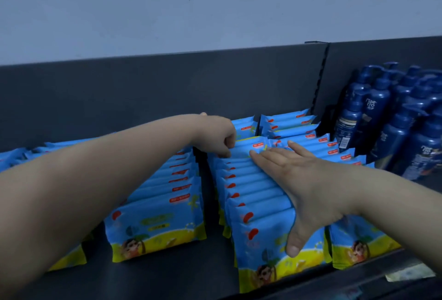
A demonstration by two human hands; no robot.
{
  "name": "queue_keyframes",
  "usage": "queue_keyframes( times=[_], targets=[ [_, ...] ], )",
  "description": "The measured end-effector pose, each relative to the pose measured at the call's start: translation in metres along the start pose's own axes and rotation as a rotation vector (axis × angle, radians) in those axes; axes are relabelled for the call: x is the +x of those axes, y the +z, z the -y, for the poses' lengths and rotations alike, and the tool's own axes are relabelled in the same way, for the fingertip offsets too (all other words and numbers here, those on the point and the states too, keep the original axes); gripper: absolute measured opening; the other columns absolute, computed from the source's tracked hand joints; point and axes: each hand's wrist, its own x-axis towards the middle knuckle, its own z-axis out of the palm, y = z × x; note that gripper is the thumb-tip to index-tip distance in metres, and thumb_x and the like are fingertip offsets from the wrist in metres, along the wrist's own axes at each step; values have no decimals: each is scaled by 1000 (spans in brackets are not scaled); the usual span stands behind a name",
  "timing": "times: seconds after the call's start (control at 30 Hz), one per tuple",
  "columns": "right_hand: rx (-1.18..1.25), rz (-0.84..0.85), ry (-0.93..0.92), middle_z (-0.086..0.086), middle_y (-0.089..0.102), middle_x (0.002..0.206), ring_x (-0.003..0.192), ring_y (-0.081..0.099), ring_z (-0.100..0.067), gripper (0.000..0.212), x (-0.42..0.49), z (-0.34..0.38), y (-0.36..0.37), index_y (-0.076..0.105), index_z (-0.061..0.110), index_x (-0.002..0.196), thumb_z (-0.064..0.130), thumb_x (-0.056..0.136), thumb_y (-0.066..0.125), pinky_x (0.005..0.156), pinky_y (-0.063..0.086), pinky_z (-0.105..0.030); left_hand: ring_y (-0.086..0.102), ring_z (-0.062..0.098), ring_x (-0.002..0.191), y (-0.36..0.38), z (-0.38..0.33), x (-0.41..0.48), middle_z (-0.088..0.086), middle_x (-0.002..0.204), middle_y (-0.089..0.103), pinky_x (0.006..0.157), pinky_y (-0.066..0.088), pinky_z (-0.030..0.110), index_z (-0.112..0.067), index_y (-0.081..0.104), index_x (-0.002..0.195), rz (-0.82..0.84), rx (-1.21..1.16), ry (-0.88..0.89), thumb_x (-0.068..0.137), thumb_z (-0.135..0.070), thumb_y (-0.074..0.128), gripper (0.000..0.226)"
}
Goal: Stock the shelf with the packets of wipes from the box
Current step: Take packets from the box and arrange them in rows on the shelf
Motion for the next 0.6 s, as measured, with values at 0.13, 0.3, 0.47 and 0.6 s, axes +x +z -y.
queue_keyframes(
  times=[0.13,0.3,0.47,0.6],
  targets=[
    [-16,-10,-4,14,-8,151,140,-22,-7,144,2,1,-4,-13,27,148,73,45,76,112,-21,-35,55,7,82,-9,4,-9,-6,89,63,82,45,22,-16,66,99,113,-497,62,93,-18,55,13],
    [-52,42,-8,5,-32,151,134,-36,-8,144,8,-1,-8,-15,29,147,73,44,76,110,-24,-35,59,10,90,-2,14,-9,3,99,67,93,47,28,-19,67,97,148,-650,134,91,1,48,27],
    [-25,30,-11,12,-18,155,139,-23,-2,142,9,-5,-3,-15,31,146,73,46,76,110,-22,-31,52,4,92,3,19,7,-11,95,57,90,34,30,-33,65,104,1,-190,183,91,-23,59,18],
    [-15,11,-2,13,-17,155,140,-21,-2,140,9,-4,-1,-15,31,147,70,49,77,112,-20,-33,39,14,107,0,17,14,-9,100,36,96,26,36,-40,52,118,-160,418,270,86,-45,60,34]
  ],
)
